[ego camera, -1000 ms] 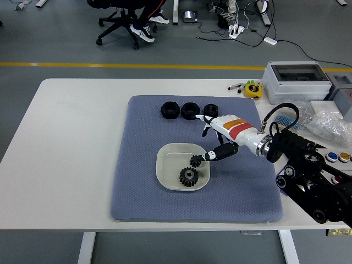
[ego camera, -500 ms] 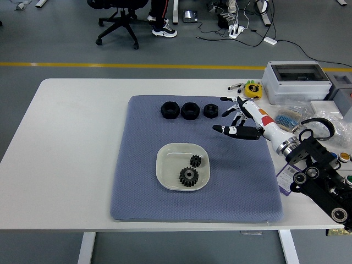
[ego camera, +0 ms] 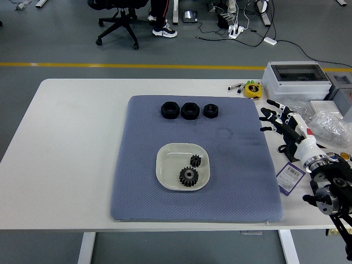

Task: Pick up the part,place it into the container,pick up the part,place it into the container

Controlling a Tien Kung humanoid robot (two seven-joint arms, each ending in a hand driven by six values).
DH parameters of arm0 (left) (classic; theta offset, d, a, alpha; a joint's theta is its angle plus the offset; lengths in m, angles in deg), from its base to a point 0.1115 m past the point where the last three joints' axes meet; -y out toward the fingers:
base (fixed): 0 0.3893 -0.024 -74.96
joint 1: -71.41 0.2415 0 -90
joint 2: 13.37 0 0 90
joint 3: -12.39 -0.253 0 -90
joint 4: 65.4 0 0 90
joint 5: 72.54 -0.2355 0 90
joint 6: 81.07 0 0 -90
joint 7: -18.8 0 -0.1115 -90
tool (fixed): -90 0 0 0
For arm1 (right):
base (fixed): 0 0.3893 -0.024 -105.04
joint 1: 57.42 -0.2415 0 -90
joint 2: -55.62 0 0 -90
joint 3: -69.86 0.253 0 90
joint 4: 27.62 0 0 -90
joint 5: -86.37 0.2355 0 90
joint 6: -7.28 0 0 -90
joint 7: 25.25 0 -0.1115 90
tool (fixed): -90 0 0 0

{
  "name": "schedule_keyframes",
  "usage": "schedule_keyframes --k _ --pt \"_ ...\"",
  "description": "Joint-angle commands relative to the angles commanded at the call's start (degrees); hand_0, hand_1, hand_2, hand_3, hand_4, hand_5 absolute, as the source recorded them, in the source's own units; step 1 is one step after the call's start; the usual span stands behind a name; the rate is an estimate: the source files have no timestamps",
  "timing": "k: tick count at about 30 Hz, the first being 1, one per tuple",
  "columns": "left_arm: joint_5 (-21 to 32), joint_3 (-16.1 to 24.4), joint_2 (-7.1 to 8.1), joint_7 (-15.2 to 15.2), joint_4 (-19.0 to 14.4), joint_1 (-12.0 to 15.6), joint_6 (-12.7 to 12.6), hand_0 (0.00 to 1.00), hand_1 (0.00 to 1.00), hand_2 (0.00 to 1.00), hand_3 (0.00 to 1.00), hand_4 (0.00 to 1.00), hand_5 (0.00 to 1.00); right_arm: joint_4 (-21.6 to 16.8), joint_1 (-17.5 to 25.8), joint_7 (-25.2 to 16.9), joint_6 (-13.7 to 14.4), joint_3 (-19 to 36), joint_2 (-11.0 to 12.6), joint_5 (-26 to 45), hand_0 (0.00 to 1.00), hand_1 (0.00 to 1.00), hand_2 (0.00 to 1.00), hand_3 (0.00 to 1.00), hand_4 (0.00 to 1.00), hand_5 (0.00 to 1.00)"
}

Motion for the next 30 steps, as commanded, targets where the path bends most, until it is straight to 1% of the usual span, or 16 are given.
schedule_keyframes --k 7,8,13,14,19,20,21,25,26,30 --pt "-0.7 0.3 -0.11 0.1 0.0 0.2 0.1 0.679 0.664 0.628 0.550 0.605 0.570 0.2 3.8 0.7 -1.0 3.2 -1.0 3.8 0.516 0.629 0.749 0.814 0.998 0.520" --pt "-0.7 0.4 -0.12 0.1 0.0 0.3 0.1 0.679 0.666 0.628 0.550 0.605 0.570 0.3 4.2 0.8 -1.0 3.6 -1.1 4.4 0.541 0.637 0.754 0.815 0.998 0.527" --pt "-1.0 0.4 -0.10 0.1 0.0 0.1 0.2 0.679 0.666 0.628 0.550 0.605 0.570 0.1 5.4 0.8 -1.0 5.8 -1.6 7.7 0.541 0.637 0.754 0.815 0.998 0.527" --pt "-0.9 0.4 -0.06 0.1 0.0 0.1 0.2 0.679 0.665 0.627 0.550 0.605 0.570 0.0 5.6 0.7 -1.0 6.3 -1.7 8.5 0.598 0.654 0.766 0.814 0.998 0.517" --pt "-0.4 0.1 0.00 -0.1 0.0 -0.2 0.1 0.679 0.665 0.627 0.550 0.605 0.570 -0.4 6.0 0.1 -0.8 7.9 -1.8 12.2 0.598 0.654 0.766 0.814 0.998 0.517" --pt "-0.3 0.0 0.00 -0.1 0.0 -0.3 0.1 0.679 0.664 0.627 0.550 0.605 0.570 -0.4 6.0 0.0 -0.7 8.1 -1.8 12.6 0.666 0.682 0.782 0.812 0.995 0.514" --pt "-0.2 0.0 0.00 -0.1 0.0 -0.3 0.1 0.679 0.664 0.627 0.550 0.605 0.570 -0.5 6.1 -0.1 -0.8 8.3 -1.9 13.0 0.666 0.682 0.782 0.812 0.995 0.514" --pt "0.1 -0.2 -0.02 -0.2 0.0 -0.5 0.0 0.679 0.664 0.627 0.550 0.605 0.570 -0.7 6.4 -0.6 -1.3 8.9 -2.0 12.6 0.666 0.682 0.782 0.812 0.995 0.514" --pt "0.1 -0.2 -0.02 -0.2 0.0 -0.5 0.0 0.679 0.663 0.627 0.550 0.605 0.570 -0.7 6.5 -0.7 -1.4 9.0 -2.0 12.2 0.724 0.724 0.792 0.814 0.992 0.510" --pt "0.2 -0.3 -0.06 -0.2 0.0 -0.6 0.0 0.679 0.663 0.627 0.550 0.605 0.570 -0.7 6.9 -1.5 -2.7 9.6 -2.2 9.6 0.724 0.724 0.792 0.814 0.992 0.510"
